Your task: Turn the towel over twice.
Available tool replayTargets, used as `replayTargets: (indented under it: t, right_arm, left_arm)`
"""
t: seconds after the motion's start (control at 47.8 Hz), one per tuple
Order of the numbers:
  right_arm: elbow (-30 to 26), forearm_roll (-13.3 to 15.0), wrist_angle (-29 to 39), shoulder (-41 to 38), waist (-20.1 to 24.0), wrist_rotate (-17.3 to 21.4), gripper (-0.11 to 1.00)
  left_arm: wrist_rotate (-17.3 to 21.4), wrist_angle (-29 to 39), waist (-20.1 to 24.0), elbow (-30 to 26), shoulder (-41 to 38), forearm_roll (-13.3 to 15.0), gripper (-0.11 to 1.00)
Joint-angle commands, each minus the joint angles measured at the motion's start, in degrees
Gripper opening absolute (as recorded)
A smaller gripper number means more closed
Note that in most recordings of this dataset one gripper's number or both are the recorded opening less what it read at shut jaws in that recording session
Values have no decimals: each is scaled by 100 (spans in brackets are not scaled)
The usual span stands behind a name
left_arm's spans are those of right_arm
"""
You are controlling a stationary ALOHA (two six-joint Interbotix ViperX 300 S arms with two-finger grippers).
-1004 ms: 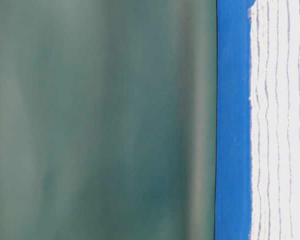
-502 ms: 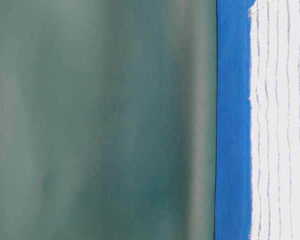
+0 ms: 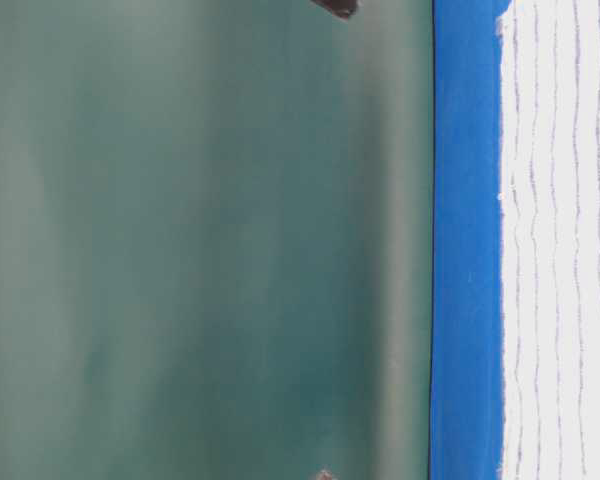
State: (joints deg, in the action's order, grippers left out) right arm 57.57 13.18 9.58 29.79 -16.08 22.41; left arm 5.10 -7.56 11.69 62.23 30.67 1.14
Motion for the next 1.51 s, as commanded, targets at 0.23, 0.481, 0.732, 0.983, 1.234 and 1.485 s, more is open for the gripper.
replayTargets:
  t: [0.23,0.481,0.732,0.983,1.234,1.485]
  right_arm:
    - [-158,176,-483,-932,-765,-9,63]
    - [-158,246,-888,-1828,-1397,-35,63]
    - [-141,343,-1354,-2619,-1784,-62,63]
    - [-220,369,-1477,-3076,-1793,-62,63]
    - [-158,404,-1354,-3050,-1784,-88,53]
    - [-18,448,-1301,-2725,-1784,-79,4]
  left_arm:
    - [-9,-105,677,-105,-844,9,80]
    - [0,-765,1020,-97,-1863,0,80]
    - [149,-1257,1274,-132,-2698,0,80]
    - [149,-1274,1468,-149,-3023,0,80]
    - [167,-1099,1485,-167,-3111,0,39]
    - [158,-835,1582,-202,-3103,0,3]
